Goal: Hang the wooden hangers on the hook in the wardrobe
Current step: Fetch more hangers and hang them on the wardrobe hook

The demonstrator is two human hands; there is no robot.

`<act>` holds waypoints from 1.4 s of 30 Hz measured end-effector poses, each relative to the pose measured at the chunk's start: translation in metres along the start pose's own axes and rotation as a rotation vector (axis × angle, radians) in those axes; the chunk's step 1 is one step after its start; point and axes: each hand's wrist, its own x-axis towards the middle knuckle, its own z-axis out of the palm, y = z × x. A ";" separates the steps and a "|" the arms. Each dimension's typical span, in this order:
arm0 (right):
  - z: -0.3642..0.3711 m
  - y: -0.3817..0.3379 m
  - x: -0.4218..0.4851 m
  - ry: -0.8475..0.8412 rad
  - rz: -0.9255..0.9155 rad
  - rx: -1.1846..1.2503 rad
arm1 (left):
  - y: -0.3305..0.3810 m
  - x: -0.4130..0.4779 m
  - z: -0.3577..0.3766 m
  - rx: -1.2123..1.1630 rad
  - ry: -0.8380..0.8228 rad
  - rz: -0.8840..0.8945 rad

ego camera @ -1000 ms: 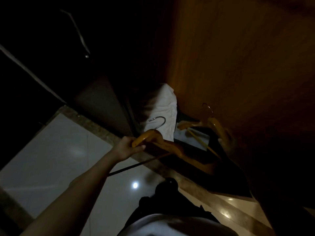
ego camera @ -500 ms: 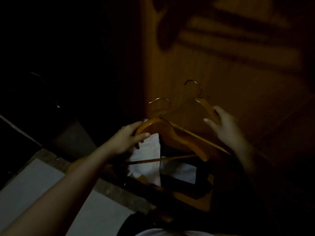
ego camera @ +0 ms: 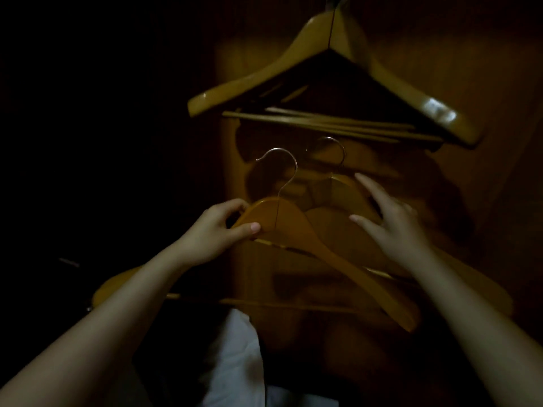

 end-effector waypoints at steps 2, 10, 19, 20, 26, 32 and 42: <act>-0.016 -0.011 0.011 0.047 -0.037 -0.027 | 0.014 0.009 -0.013 0.014 0.025 0.058; -0.066 -0.035 0.047 0.285 -0.205 -0.066 | 0.067 0.027 -0.049 -0.007 0.102 0.202; -0.106 -0.049 0.111 0.403 -0.159 -0.028 | 0.103 0.062 -0.084 0.034 0.172 0.246; -0.110 -0.051 0.118 0.398 -0.157 -0.023 | 0.106 0.066 -0.087 0.043 0.184 0.249; -0.126 -0.064 0.163 0.338 -0.104 -0.020 | 0.120 0.083 -0.094 0.064 0.268 0.235; -0.117 -0.071 0.188 0.242 -0.076 -0.017 | 0.118 0.088 -0.096 0.041 0.290 0.205; -0.080 -0.063 0.185 0.259 -0.112 -0.145 | 0.105 0.084 -0.098 0.114 0.260 0.222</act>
